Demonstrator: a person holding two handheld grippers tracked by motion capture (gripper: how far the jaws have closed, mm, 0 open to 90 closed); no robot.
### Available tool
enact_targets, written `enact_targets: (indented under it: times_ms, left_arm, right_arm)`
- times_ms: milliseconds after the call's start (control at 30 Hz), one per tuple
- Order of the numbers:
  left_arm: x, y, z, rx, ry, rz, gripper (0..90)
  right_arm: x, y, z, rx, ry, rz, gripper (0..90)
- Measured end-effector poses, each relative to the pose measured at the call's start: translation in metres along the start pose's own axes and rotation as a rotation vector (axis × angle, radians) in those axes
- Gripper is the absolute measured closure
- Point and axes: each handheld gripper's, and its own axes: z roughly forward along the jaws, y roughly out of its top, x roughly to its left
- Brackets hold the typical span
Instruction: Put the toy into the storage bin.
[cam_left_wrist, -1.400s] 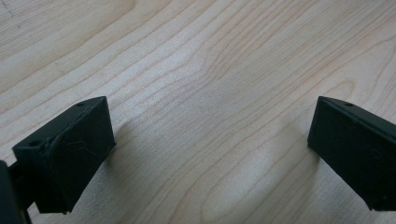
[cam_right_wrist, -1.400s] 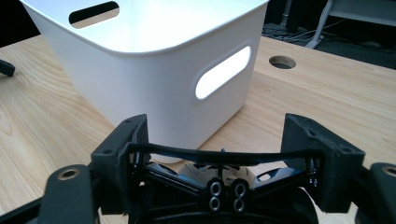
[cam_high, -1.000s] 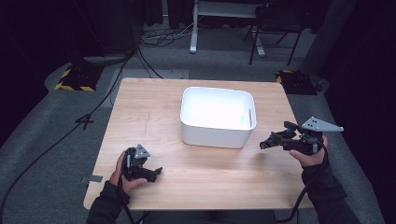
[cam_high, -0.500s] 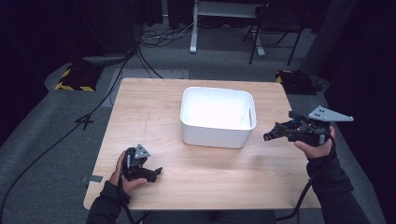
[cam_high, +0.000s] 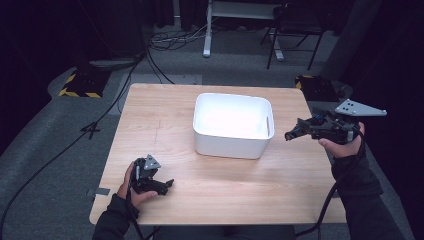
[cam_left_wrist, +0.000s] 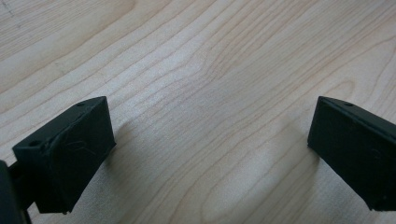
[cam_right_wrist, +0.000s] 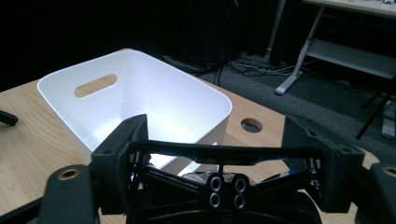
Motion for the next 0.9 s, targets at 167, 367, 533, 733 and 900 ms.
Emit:
enact_targets:
  times_ms: [167, 367, 533, 733, 900]
  left_arm:
    - [0.000, 0.000, 0.000, 0.000, 0.000, 0.000, 0.6]
    - [0.000, 0.000, 0.000, 0.000, 0.000, 0.000, 0.6]
    - [0.000, 0.000, 0.000, -0.002, -0.001, -0.002, 0.6]
    - [0.000, 0.000, 0.000, -0.002, -0.001, -0.002, 0.6]
    - [0.000, 0.000, 0.000, 0.000, 0.000, 0.000, 0.6]
  right_arm:
    - [-0.001, 0.011, -0.002, -0.007, -0.005, -0.013, 24.4]
    - [0.001, 0.025, 0.000, -0.010, 0.000, -0.020, 24.4]
    - [0.002, 0.034, 0.004, -0.007, 0.002, -0.029, 24.4]
    - [0.000, 0.043, 0.005, -0.021, 0.006, -0.026, 24.4]
    - [0.001, 0.050, 0.008, -0.021, 0.007, -0.042, 24.4]
